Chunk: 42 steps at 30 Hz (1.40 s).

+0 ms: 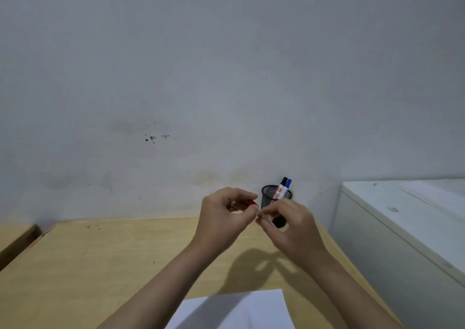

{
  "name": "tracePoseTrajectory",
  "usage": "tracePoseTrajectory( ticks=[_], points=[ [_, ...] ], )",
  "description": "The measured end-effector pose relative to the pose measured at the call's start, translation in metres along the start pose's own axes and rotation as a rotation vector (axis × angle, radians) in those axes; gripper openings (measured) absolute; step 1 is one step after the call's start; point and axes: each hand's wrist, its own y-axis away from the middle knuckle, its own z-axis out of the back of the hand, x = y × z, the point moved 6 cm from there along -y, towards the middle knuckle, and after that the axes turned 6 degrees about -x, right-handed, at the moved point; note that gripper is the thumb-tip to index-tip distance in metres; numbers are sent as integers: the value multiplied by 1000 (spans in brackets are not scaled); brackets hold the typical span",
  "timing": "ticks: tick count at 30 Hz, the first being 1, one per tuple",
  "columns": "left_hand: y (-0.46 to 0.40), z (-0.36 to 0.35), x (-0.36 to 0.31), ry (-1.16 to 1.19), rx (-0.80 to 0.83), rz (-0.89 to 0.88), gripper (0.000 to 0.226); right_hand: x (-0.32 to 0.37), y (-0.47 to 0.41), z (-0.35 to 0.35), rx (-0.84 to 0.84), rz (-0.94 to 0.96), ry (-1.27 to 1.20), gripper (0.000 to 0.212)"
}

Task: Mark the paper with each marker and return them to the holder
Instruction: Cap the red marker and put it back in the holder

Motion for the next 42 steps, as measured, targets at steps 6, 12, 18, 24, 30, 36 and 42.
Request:
tracePoseTrajectory(
  ticks=[6, 12, 18, 24, 30, 36, 42],
  points=[
    [-37, -46, 26, -18, 10, -19, 46, -65, -37, 24, -169, -240, -106, 45],
    [-66, -93, 90, -290, 55, 36, 45, -126, -76, 29, -334, -383, -95, 50],
    [-81, -123, 125, -361, 138, 95, 45, -170, -66, -17, -153, -626, -19, 47],
    [-86, -128, 146, -314, 80, 175, 44, -196, -49, -46, 72, -719, 166, 60],
    [-86, -127, 149, -298, 74, 182, 45, -203, -58, -58, 229, -669, 397, 62],
    [-85, -127, 146, -293, 65, 166, 40, -201, -68, -71, 256, -603, 528, 40],
    [-83, -126, 138, -322, 79, 115, 41, -186, -76, -61, 113, -484, 529, 20]
  ],
)
